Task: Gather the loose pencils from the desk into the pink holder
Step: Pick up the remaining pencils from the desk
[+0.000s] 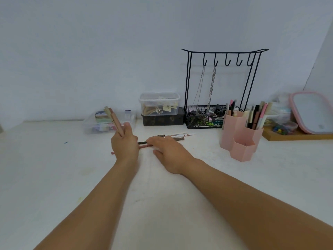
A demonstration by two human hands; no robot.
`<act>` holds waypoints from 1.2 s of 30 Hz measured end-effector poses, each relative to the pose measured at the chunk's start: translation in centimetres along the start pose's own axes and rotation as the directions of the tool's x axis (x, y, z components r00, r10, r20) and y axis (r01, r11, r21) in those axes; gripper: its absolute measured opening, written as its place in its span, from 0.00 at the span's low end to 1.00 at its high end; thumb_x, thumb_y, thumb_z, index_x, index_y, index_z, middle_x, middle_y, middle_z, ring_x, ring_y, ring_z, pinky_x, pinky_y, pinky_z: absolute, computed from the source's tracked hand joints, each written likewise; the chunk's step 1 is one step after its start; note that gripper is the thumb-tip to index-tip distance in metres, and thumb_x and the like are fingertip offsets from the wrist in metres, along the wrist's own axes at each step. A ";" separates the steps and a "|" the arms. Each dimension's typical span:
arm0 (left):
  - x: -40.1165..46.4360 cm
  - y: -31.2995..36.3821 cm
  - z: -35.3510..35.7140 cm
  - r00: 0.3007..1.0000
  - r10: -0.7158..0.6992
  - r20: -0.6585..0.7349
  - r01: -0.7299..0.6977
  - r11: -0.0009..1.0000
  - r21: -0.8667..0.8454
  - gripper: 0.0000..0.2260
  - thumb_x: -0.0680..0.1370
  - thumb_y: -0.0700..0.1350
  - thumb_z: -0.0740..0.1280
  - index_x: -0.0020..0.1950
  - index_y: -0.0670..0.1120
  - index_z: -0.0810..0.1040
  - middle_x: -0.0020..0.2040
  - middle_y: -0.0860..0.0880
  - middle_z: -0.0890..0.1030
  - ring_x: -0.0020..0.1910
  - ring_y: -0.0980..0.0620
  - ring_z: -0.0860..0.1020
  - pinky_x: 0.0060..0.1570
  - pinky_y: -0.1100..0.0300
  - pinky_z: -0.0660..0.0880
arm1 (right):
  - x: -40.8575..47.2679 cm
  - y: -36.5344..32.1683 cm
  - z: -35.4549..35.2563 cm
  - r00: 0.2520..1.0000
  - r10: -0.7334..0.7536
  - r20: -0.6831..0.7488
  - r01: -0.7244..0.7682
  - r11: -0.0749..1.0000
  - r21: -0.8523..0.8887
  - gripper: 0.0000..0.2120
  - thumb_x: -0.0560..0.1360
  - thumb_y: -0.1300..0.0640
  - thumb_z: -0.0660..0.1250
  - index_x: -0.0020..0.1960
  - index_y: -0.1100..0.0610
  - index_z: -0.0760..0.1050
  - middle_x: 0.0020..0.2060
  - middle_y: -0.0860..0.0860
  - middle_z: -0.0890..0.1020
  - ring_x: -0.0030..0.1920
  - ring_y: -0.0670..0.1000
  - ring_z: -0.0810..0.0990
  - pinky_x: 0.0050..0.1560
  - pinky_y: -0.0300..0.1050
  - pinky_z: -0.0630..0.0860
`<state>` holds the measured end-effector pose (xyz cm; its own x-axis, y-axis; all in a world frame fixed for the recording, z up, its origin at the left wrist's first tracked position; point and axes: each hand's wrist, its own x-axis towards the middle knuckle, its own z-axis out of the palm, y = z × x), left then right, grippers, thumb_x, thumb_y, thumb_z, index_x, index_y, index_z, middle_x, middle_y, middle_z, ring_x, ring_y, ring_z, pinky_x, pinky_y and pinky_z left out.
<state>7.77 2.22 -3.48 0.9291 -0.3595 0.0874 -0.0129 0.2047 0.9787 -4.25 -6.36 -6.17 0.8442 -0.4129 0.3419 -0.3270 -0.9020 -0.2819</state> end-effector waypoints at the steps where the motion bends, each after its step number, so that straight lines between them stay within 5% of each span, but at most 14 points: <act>1: 0.2 0.0 -0.3 0.999 -0.002 -0.032 0.002 1.000 -0.017 0.15 0.83 0.55 0.62 0.40 0.48 0.73 0.32 0.47 0.73 0.29 0.50 0.70 0.30 0.57 0.68 | 0.3 0.0 -0.1 1.000 -0.017 0.017 0.018 1.000 -0.024 0.19 0.83 0.56 0.57 0.73 0.51 0.70 0.71 0.47 0.73 0.63 0.57 0.71 0.65 0.51 0.70; 7: 0.7 -0.1 -0.8 0.997 -0.054 -0.059 0.051 0.998 -0.039 0.13 0.83 0.53 0.62 0.42 0.48 0.75 0.33 0.48 0.72 0.29 0.51 0.69 0.31 0.57 0.67 | 0.5 -0.3 -0.4 1.000 -0.003 0.006 0.003 1.000 -0.014 0.14 0.81 0.56 0.59 0.63 0.53 0.77 0.59 0.49 0.79 0.57 0.53 0.74 0.60 0.50 0.73; 12: -0.2 -0.1 0.0 0.995 -0.063 0.072 0.067 0.997 -0.048 0.16 0.82 0.52 0.64 0.37 0.47 0.67 0.29 0.50 0.67 0.26 0.52 0.64 0.27 0.58 0.62 | -0.2 0.0 -1.5 0.990 0.110 -0.089 -0.099 0.988 0.120 0.08 0.79 0.57 0.67 0.54 0.55 0.82 0.50 0.52 0.82 0.51 0.51 0.78 0.55 0.47 0.75; 20: -1.8 0.6 1.0 0.960 -0.157 0.231 0.179 0.981 -0.080 0.21 0.81 0.53 0.67 0.34 0.48 0.63 0.25 0.52 0.63 0.22 0.54 0.61 0.22 0.62 0.60 | -2.9 2.5 -3.3 0.958 0.256 -0.132 -0.254 0.967 0.034 0.06 0.79 0.56 0.66 0.48 0.53 0.82 0.42 0.48 0.81 0.43 0.49 0.77 0.45 0.43 0.74; 24: -2.0 0.2 1.0 0.954 -0.147 0.261 0.146 0.989 0.026 0.21 0.84 0.54 0.62 0.35 0.46 0.68 0.23 0.51 0.69 0.26 0.52 0.69 0.31 0.57 0.69 | -3.0 2.8 -4.0 0.832 0.525 -0.181 -0.385 0.781 0.491 0.05 0.78 0.57 0.68 0.47 0.56 0.83 0.39 0.47 0.81 0.39 0.44 0.75 0.38 0.33 0.69; 28: -2.2 0.0 0.8 0.928 -0.112 0.356 0.112 0.994 0.020 0.17 0.85 0.51 0.62 0.39 0.45 0.72 0.29 0.49 0.71 0.24 0.54 0.68 0.24 0.62 0.68 | -3.0 1.2 -4.4 0.819 0.570 -0.062 -0.256 0.461 0.850 0.06 0.80 0.62 0.66 0.50 0.62 0.81 0.37 0.55 0.79 0.33 0.47 0.74 0.32 0.36 0.72; 36: -3.1 0.7 0.8 0.872 -0.111 0.477 0.146 0.989 -0.036 0.18 0.74 0.60 0.72 0.41 0.45 0.75 0.23 0.54 0.64 0.21 0.55 0.60 0.21 0.63 0.60 | -2.9 -2.0 -3.6 0.905 0.423 -0.055 -0.124 0.384 0.915 0.04 0.79 0.64 0.67 0.50 0.65 0.79 0.35 0.58 0.81 0.33 0.50 0.77 0.34 0.40 0.77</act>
<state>4.61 2.70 -2.88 0.6351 -0.7704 0.0557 0.1364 0.1829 0.9736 -7.57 -3.84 -3.40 0.6022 -0.7617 0.2392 0.1586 -0.1795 -0.9709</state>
